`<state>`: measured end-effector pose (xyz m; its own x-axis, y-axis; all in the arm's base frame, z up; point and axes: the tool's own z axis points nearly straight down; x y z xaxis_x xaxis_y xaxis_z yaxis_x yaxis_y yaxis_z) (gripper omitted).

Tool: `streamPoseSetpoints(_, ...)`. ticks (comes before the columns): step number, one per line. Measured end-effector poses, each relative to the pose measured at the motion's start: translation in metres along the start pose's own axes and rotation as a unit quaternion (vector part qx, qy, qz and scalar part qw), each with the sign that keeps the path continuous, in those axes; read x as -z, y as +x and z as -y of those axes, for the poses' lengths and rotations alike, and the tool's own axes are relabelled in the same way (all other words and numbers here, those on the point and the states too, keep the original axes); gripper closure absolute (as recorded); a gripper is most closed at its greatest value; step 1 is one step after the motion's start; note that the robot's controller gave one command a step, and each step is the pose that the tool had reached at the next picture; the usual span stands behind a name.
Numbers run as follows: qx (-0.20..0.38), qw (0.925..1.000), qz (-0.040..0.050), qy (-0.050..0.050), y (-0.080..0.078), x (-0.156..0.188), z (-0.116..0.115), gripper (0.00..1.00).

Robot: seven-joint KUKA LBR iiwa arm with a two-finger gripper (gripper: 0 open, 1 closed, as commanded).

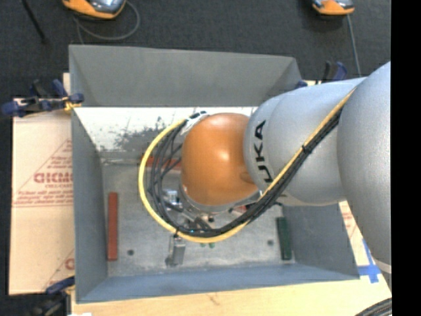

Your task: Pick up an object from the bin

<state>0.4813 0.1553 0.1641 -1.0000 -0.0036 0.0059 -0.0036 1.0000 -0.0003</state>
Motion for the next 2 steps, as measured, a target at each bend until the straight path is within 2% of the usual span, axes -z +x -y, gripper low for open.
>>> streamPoseSetpoints(1,-0.003,1.0,0.0039,-0.001,-0.002,0.004,0.001,1.0)
streamPoseSetpoints(2,-0.026,0.9997,0.0055,-0.003,-0.044,-0.018,-0.087,1.0)
